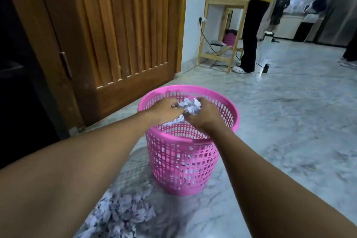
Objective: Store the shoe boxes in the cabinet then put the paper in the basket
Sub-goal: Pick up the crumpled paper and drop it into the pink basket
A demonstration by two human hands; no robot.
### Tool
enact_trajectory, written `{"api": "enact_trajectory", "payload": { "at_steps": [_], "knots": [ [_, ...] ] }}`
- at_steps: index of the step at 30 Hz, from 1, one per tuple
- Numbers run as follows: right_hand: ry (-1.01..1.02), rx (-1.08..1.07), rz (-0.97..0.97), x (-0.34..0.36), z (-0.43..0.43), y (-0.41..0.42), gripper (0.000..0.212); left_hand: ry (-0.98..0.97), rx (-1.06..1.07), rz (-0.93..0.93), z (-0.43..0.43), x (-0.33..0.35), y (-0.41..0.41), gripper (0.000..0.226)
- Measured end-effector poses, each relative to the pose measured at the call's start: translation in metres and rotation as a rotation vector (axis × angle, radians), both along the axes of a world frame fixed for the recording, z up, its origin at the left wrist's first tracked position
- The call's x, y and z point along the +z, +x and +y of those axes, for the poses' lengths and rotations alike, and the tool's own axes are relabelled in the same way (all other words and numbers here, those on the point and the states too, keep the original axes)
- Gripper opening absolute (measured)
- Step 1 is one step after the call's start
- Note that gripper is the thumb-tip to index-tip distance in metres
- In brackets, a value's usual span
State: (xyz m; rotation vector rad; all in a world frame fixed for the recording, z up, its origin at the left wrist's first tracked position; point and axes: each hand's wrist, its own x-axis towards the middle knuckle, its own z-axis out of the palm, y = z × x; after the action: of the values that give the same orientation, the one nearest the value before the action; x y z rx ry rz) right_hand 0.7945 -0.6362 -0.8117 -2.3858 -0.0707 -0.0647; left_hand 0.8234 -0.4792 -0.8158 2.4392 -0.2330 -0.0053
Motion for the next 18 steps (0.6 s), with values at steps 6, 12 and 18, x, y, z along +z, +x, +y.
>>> {"api": "enact_trajectory", "payload": {
  "at_steps": [6, 12, 18],
  "knots": [
    [-0.168, 0.018, 0.115, 0.0, -0.003, -0.006, 0.082, 0.189, -0.069, 0.017, 0.017, 0.004, 0.003, 0.013],
    [-0.315, 0.023, 0.009, 0.009, 0.014, -0.045, 0.044, 0.243, -0.083, -0.081, 0.046, 0.004, -0.036, 0.024],
    [-0.459, 0.082, -0.228, -0.009, 0.049, -0.102, 0.04, 0.156, 0.027, -0.248, 0.084, -0.008, -0.112, 0.029]
  ]
}}
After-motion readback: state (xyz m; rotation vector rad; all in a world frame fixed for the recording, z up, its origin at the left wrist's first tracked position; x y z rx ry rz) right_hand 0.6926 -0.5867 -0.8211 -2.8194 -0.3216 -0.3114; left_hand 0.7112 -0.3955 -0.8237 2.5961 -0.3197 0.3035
